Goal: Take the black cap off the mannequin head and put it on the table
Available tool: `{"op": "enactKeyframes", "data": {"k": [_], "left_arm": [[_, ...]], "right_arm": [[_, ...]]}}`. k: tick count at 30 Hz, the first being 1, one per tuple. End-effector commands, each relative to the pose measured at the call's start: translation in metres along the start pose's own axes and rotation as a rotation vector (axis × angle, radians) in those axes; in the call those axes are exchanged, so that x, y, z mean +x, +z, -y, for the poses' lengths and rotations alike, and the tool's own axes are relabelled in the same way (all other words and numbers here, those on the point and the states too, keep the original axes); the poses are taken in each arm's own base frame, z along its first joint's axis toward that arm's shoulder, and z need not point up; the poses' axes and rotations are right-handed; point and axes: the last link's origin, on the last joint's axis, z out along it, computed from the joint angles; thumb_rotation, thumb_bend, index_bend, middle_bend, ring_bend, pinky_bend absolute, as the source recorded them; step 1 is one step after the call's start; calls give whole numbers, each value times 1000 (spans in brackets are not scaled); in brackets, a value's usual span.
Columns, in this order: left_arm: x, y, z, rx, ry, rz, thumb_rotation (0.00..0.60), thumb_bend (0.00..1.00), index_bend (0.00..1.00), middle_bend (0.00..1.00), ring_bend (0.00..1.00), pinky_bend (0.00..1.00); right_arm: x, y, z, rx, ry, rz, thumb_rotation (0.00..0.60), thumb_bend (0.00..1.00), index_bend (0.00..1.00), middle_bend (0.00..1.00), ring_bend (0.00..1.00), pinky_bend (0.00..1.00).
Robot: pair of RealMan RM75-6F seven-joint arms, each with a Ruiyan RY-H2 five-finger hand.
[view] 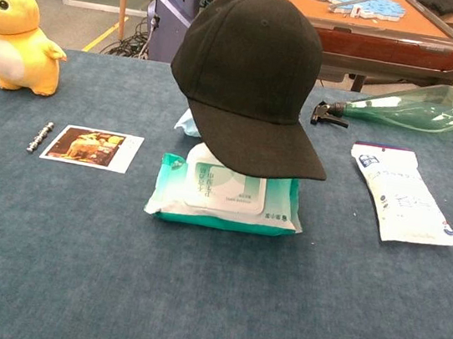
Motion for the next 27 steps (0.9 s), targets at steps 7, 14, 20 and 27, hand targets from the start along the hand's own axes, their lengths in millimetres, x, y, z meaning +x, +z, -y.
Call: {"op": "enactKeyframes", "data": {"k": [7, 14, 20, 27], "left_arm": [[2, 0, 2, 2, -8, 0, 600, 219, 249, 236, 199, 401], [3, -1, 3, 8, -12, -2, 600, 220, 249, 236, 199, 401], [4, -3, 4, 14, -16, -5, 600, 219, 249, 236, 199, 402], [3, -4, 5, 17, -15, -4, 600, 220, 249, 236, 199, 402]], "right_arm": [[-29, 23, 40, 130, 30, 51, 600, 0, 808, 958, 818, 950], [-44, 34, 63, 181, 76, 73, 600, 0, 809, 960, 819, 950], [-57, 40, 77, 213, 119, 92, 600, 0, 809, 959, 819, 950], [-67, 43, 92, 253, 145, 109, 600, 0, 808, 959, 819, 950]]}}
